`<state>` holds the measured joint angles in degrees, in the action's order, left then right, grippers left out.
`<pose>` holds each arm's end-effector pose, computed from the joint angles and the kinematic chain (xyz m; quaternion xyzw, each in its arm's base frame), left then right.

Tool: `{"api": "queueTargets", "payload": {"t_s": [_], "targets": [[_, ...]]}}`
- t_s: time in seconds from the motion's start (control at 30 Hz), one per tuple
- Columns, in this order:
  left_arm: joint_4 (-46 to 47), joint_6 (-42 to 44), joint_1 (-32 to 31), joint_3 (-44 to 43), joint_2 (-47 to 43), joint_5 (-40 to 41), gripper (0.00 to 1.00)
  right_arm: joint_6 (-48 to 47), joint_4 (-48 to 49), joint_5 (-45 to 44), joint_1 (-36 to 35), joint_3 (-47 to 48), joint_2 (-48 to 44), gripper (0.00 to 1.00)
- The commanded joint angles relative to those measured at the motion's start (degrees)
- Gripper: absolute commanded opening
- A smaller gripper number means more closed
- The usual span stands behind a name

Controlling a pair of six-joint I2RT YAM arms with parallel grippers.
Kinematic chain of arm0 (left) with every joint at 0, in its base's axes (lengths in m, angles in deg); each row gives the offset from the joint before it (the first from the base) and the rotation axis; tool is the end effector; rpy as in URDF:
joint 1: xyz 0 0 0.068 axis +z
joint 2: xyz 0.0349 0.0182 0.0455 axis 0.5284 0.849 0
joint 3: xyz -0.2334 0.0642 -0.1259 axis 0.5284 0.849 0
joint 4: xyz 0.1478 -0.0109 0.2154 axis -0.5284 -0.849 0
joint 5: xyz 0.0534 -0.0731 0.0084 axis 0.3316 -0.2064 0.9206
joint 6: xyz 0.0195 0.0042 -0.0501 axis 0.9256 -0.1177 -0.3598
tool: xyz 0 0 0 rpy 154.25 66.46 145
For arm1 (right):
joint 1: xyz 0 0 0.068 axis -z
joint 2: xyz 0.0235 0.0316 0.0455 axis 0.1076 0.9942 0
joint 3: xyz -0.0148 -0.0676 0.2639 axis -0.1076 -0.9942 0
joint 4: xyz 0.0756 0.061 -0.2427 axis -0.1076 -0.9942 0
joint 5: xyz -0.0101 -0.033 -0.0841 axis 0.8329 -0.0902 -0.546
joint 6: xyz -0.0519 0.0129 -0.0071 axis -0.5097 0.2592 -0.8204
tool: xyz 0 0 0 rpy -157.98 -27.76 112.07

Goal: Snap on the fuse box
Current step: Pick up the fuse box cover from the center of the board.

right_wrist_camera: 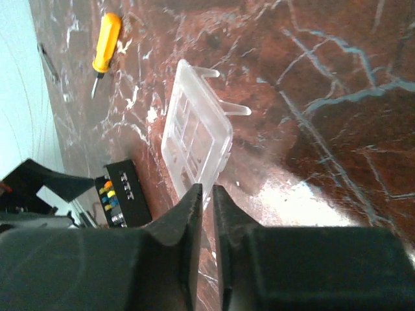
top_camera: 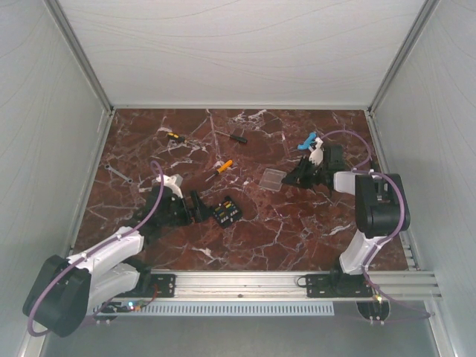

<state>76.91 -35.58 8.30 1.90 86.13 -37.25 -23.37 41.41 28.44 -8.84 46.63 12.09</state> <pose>0.1691 -0.0834 0.1520 -0.0230 0.8781 -0.3214 0.3537 0.3295 0.0384 0.1379 0.0801 0.8796 0.4018 0.2416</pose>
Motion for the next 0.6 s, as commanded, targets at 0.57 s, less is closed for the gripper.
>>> {"api": "queueTargets", "payload": {"t_s": [0.57], "targets": [[4.8,-1.3,3.2,1.7,-0.6,-5.3,0.95,8.1,9.3,3.3,-0.4,-6.3,-8.4,0.23]]}}
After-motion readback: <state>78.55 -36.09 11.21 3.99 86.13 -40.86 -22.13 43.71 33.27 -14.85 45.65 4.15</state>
